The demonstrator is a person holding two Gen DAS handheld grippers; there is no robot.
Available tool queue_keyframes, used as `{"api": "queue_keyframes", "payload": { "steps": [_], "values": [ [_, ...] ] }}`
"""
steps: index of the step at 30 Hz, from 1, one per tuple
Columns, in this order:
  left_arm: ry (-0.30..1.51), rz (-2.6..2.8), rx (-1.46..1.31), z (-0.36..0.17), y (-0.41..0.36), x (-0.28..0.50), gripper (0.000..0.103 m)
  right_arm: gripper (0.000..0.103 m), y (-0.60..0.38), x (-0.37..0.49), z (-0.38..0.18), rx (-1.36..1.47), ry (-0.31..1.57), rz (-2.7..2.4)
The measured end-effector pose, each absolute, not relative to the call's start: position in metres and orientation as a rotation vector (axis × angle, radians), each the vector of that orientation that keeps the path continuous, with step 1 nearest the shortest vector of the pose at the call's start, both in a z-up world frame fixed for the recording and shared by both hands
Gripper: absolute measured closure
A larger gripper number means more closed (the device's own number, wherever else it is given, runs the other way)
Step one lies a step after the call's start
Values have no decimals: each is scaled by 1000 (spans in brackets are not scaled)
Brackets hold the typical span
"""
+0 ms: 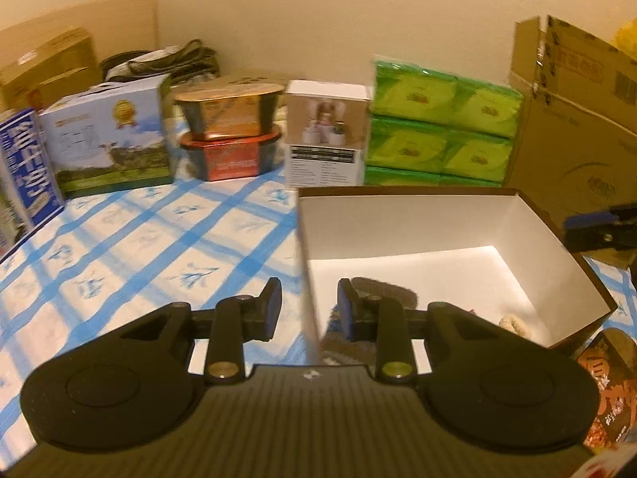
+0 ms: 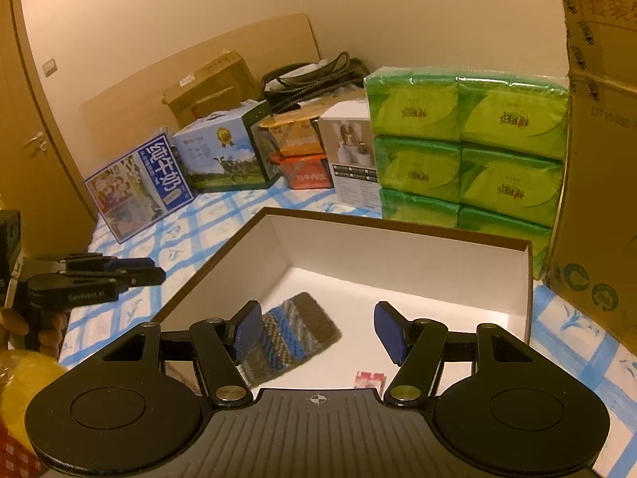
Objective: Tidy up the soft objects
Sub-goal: 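Move both tools back toward the remaining cloths on the bed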
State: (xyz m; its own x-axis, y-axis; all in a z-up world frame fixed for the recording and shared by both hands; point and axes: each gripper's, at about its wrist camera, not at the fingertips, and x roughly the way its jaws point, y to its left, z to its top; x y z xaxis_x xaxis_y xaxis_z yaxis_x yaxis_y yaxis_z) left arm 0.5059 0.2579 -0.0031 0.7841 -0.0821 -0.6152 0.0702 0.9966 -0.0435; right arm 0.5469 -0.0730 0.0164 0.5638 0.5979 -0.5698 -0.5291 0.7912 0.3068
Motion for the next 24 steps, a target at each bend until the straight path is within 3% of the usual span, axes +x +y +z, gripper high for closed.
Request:
{"api": "queue_keyframes", "payload": {
  "steps": [13,24],
  "values": [
    [653,91,-117,21,308,396,76,40,-123,465,41,166,664,676],
    [661,125,-105,28,288,299,74,40,-159,379,47,195,649,687]
  ]
}}
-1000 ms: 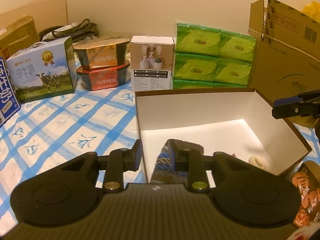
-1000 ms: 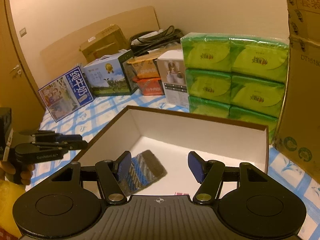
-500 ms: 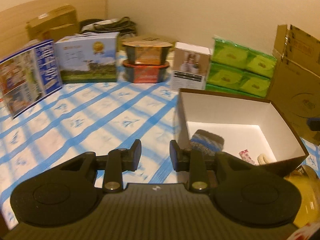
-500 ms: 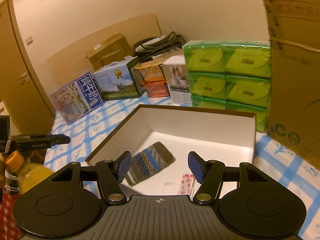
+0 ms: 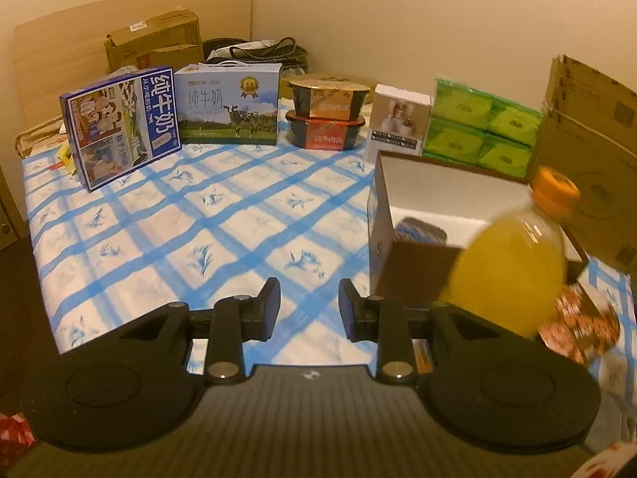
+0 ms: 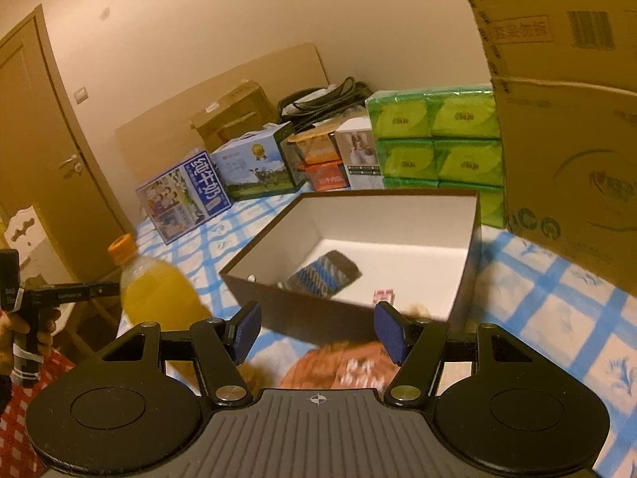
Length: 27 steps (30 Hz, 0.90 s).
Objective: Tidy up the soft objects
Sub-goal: 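Move both tools back toward the remaining cloths on the bed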
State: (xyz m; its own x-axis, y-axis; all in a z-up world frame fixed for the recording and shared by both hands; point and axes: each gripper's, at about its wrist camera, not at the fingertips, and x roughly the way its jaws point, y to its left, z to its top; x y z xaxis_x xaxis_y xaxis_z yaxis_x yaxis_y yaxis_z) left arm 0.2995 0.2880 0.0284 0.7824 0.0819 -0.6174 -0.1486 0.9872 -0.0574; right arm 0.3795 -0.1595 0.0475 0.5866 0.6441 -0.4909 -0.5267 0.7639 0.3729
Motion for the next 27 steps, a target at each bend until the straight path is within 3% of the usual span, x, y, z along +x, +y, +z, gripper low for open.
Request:
{"api": "queue_keyframes", "payload": {
  "steps": [11,27],
  "values": [
    [703,67,-87,7,227,226,68,30,-185,301,24,180,679,631],
    [799,-71,-76,-42,113,174,61,28,-169,222,-42,93,779,610]
  ]
}}
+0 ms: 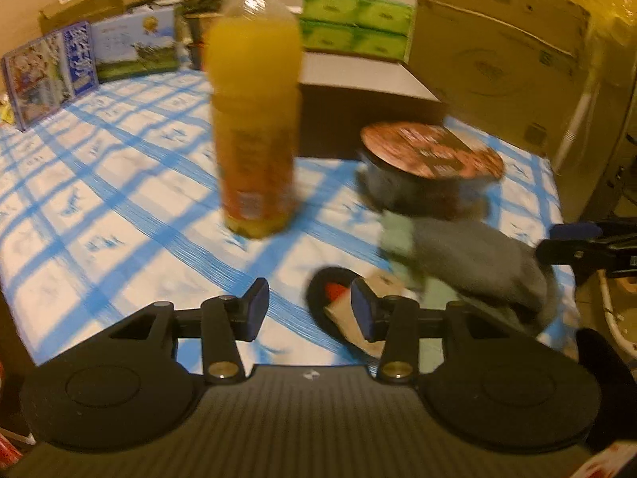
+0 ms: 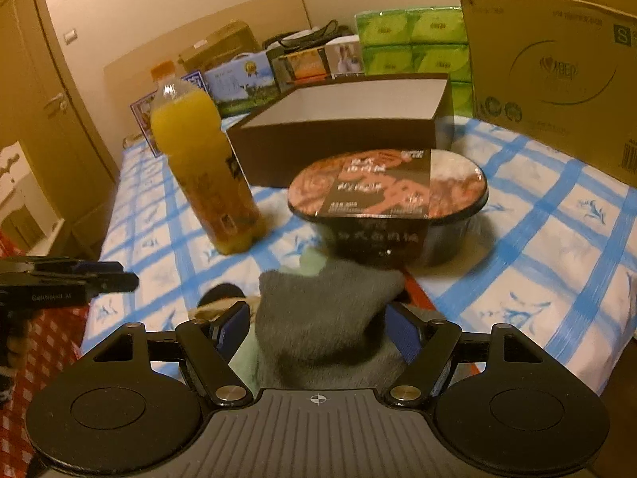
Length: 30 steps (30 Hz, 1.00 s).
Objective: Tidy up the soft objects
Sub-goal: 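Move both tools back toward the remaining cloths on the bed, then close the right tool on the grey towel while the left grasps the beige sock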
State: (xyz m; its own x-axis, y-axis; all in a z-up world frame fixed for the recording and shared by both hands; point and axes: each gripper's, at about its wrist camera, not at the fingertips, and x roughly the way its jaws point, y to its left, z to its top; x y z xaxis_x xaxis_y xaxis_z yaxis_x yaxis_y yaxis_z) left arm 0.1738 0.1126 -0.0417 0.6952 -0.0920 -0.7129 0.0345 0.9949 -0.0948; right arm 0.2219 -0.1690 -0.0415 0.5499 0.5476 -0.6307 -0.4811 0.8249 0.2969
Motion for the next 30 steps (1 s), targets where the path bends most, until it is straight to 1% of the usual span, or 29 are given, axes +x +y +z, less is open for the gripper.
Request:
{"api": "queue_keyframes", "payload": {
  "steps": [11,13,15,16,28,30],
  "values": [
    [836,-76,-94,-63,87,164,60,28,-160,209,-60,110,822,613],
    [836,-85,-84,-65,83,166,58,28,-161,209,-61,112,820,605],
    [837,-91,-67,-67,79,168,51,28,-161,210,-62,111,821,603],
    [835,-89,-53,-68,76,170,50,28,-161,211,-63,111,822,603],
    [845,-136,49,-92,55,196,50,28,-171,221,-69,133,818,548],
    [852,-135,66,-98,52,202,52,28,-174,222,-69,137,817,542]
  ]
}}
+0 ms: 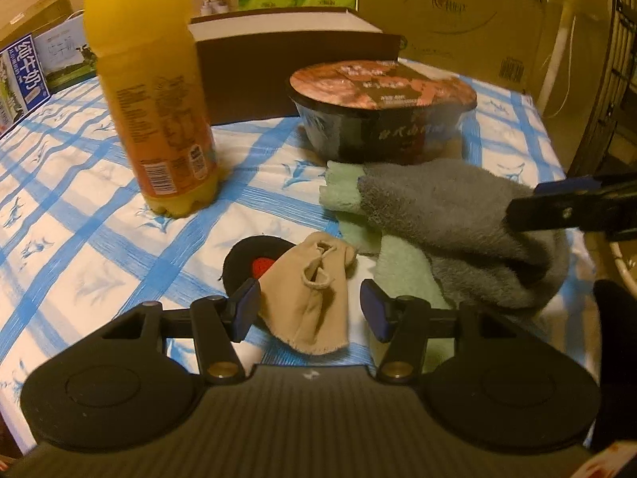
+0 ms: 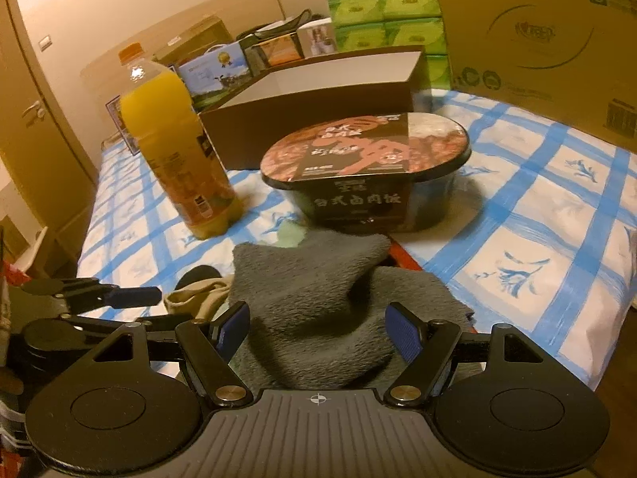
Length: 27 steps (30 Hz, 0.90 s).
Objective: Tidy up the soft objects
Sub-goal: 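Close the right tool on the grey towel while the left grasps the beige sock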
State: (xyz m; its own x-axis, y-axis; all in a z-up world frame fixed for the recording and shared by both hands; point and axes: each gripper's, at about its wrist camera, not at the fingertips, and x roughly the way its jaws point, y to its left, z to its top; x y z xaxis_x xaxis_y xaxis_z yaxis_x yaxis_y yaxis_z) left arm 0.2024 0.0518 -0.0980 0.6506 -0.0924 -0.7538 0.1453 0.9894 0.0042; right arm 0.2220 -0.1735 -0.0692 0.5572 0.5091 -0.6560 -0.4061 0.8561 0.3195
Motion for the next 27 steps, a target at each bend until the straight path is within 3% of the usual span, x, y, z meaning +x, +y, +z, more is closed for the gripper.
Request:
{"api": "queue_keyframes", "payload": {
  "steps": [2,4,6,18,20,22,27],
  "values": [
    [851,-128,87,-103,50,207,54,28,-175,222,-69,137,815,539],
    [858,-119,77,-107,51,212,64,28,-175,222,-69,134,812,541],
    [858,-131,44,-106,54,213,93,28,-173,222,-69,128,809,545],
    [748,-62,-112,-70,88,186,97,31,-152,231,-80,98,801,582],
    [748,-50,-137,-69,94,181,97,72,-149,231,-82,84,793,595],
    [752,-36,-147,-71,98,176,97,92,-149,233,-81,78,802,601],
    [744,-21,-172,-70,105,162,98,94,-173,224,-45,164,694,592]
  ]
}}
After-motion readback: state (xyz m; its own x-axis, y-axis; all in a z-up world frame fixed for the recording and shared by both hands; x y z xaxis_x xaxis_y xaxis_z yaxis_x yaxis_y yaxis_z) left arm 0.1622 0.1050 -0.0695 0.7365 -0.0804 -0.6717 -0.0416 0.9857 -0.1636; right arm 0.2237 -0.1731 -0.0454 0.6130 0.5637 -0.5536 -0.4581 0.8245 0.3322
